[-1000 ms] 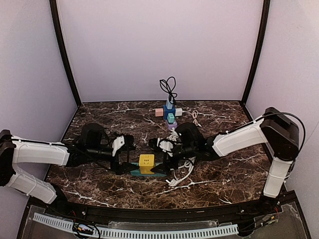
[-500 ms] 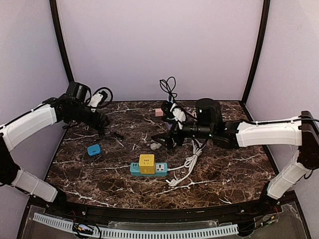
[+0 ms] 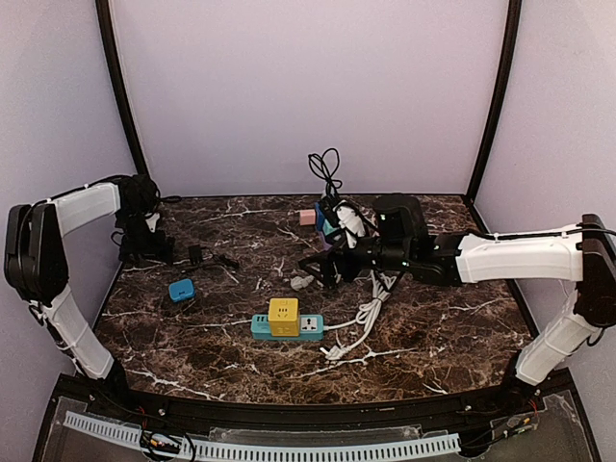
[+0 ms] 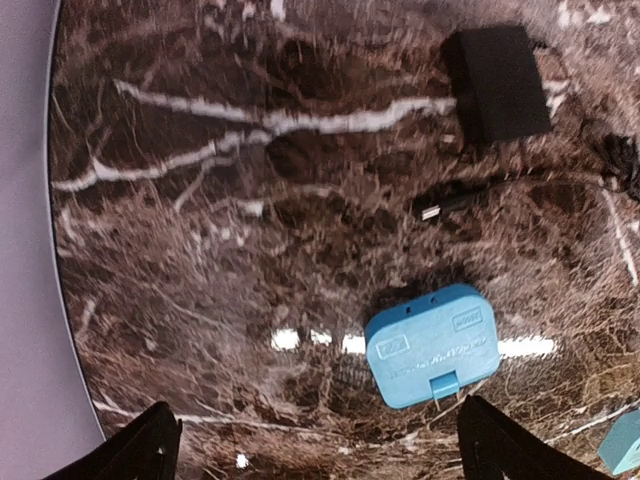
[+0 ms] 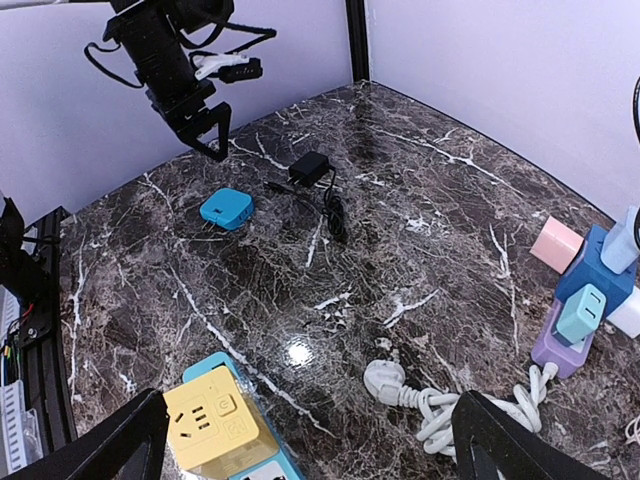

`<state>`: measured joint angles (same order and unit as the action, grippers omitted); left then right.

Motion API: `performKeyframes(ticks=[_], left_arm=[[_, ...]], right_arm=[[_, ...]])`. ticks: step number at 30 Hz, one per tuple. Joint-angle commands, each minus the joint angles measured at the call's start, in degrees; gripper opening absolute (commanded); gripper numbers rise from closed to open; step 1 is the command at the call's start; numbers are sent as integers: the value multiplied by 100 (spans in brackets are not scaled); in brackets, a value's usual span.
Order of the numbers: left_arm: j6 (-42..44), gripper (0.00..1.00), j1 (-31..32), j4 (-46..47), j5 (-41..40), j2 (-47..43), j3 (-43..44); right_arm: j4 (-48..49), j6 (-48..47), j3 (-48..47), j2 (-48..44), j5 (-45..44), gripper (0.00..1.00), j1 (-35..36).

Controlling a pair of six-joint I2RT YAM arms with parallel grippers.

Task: Insert the plug
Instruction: Pick up the plug from the center of the board.

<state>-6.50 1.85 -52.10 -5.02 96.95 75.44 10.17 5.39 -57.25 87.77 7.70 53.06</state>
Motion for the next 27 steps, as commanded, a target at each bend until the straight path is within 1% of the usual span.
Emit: performKeyframes(ticks=[1, 5, 10, 14, 21, 24, 27], left_arm=[[-856, 99, 47, -163, 209, -111, -727], [-1313, 99, 209, 40, 300, -53, -936], [-1847, 99, 792, 197, 244, 257, -633], [-2105, 99, 861, 286, 334, 398, -603], [-2208, 98, 912, 382, 418, 879, -413], [-2252, 95, 931, 457, 474, 1012, -317], [-2242, 89, 934, 457, 423, 1142, -246]], right_arm=[[75, 308, -33, 152, 47, 99, 15], [81, 312, -186, 394, 138, 99, 51], [-13, 292, -403, 653, 238, 99, 90], [-20, 252, -340, 671, 230, 99, 118], [-47, 177, -381, 723, 247, 99, 126], [-81, 141, -440, 752, 333, 99, 125], [-136, 124, -446, 763, 350, 99, 119]])
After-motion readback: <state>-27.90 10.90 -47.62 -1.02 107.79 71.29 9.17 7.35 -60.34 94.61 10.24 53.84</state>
